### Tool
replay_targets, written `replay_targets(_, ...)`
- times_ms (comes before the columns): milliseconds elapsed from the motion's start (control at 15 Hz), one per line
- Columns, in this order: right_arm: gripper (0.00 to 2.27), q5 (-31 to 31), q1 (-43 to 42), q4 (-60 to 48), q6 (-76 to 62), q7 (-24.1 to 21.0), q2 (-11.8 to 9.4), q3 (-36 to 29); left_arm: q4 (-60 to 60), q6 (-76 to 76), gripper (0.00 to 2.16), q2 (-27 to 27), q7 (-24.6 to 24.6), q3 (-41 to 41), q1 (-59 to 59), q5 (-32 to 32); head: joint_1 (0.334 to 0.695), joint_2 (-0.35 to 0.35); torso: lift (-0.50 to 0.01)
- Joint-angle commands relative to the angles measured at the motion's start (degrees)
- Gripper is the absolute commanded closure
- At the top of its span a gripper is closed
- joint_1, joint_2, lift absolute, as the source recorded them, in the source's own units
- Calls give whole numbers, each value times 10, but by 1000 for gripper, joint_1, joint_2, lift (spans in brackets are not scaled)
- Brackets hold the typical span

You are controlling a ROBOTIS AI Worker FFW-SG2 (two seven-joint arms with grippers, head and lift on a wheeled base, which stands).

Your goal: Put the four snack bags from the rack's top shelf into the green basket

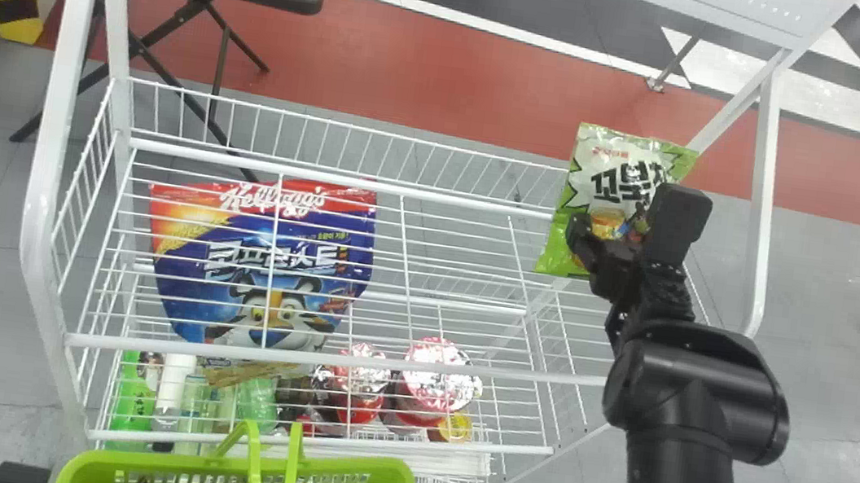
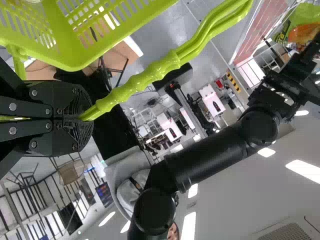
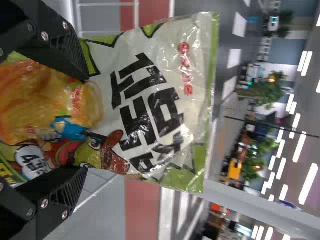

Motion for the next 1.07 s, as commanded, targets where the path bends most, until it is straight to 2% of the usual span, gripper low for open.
replay_targets(0,2223,-6,32,-46,-13,5,3,0,0,5,2054,-1,0,0,-3,-1,695,-350,0)
replay_targets(200,2223,-15,60,-85,-55,4,16,-3,0,6,2054,-1,0,-2,-5,-2,695,-350,0)
replay_targets(333,2223,-53,85,-131,-51,8,16,-8,0,6,2054,-1,0,-2,-5,-2,695,-350,0)
replay_targets(467,2223,-77,141,-223,-16,17,16,0,0,6,2054,-1,0,-1,-5,-1,695,-350,0)
replay_targets(733,2219,-169,270,-409,93,54,19,-10,0,6,2054,-1,0,-1,-5,-1,695,-350,0)
replay_targets(867,2219,-225,348,-496,153,91,45,-37,1,6,2054,-1,0,1,-5,0,695,-350,0)
replay_targets(1000,2219,-292,396,-543,255,156,73,-76,2,5,2054,-2,1,1,-5,3,695,-350,0)
